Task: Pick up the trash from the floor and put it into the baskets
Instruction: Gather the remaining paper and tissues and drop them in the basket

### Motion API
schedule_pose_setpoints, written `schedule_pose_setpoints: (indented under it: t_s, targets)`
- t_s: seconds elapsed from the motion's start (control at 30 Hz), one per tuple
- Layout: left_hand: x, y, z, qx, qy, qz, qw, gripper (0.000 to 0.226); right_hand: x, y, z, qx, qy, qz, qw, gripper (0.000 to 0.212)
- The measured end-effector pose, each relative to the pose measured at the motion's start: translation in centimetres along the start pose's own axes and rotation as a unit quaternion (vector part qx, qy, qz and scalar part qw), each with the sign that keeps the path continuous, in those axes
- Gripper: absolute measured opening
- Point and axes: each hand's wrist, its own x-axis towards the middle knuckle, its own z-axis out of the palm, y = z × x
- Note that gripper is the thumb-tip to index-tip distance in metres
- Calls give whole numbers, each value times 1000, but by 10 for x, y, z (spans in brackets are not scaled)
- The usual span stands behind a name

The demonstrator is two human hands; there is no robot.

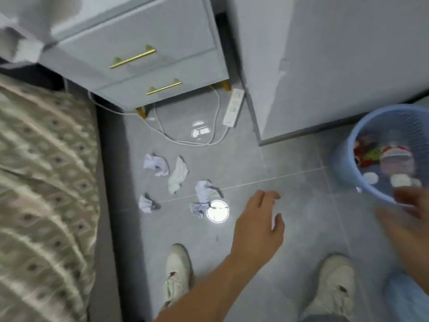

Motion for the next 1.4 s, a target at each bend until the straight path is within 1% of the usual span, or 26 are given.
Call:
schedule_pose_setpoints:
  t_s: [0.03,0.07,0.1,0.13,0.2,0.27,0.33,0.43,0.5,0.57,0.63,0.7,0.77,0.83,0.93,0.97,1.03,1.1,1.17,1.27,1.33,1.4]
  targets:
    - [-15,-27,-19,4,17,-29,999,37,-22,-6,26,-13,-38,-7,999,35]
    - [-29,-56,-38,4,34,-58,998,35,-43,-15,53,-35,-76,-24,996,40]
    - [-41,-85,-55,2,51,-86,995,35,-62,-21,83,-61,-98,-61,991,49]
    - [-52,-114,-71,2,66,-114,991,35,-77,-30,114,-92,-128,-94,983,53]
    - [-66,-171,-98,14,92,-165,982,34,-96,-47,180,-123,-198,-131,964,53]
    - [-74,-227,-119,26,116,-224,967,36,-98,-59,247,-158,-236,-152,947,60]
    - [-76,-281,-133,41,121,-288,949,44,-92,-71,313,-195,-244,-158,937,73]
    - [-74,-355,-139,70,95,-368,922,57,-77,-79,405,-239,-245,-177,923,94]
    - [-69,-391,-136,78,89,-391,913,63,-66,-75,452,-270,-249,-185,911,98]
    - [-58,-417,-132,81,92,-398,909,70,-56,-70,486,-318,-263,-188,891,99]
    - [-46,-434,-127,87,95,-403,906,78,-50,-62,507,-350,-266,-200,876,94]
    - [-33,-448,-122,93,88,-388,913,85,-47,-52,518,-361,-253,-236,866,82]
    - [-19,-461,-116,98,72,-360,925,85,-42,-41,525,-369,-258,-286,846,66]
    - [-6,-470,-111,106,69,-336,933,72,-37,-37,527,-372,-263,-313,833,50]
    - [7,-481,-106,121,76,-313,939,46,-28,-34,527,-378,-254,-335,824,27]
    - [10,-484,-105,121,75,-309,940,40,-26,-32,527,-374,-254,-347,822,22]
    - [13,-490,-107,109,78,-297,946,35,-24,-29,524,-351,-264,-362,822,19]
    - [16,-489,-113,99,103,-285,948,27,-23,-31,519,-319,-270,-362,834,17]
    - [17,-478,-121,96,131,-282,946,16,-25,-36,509,-282,-264,-343,856,17]
    - [9,-440,-128,65,135,-240,959,5,-39,-48,475,-230,-245,-304,891,24]
    - [-5,-402,-131,31,116,-214,969,8,-57,-61,437,-192,-232,-254,919,32]
    - [-21,-350,-130,5,91,-192,977,14,-77,-73,384,-175,-210,-200,941,32]
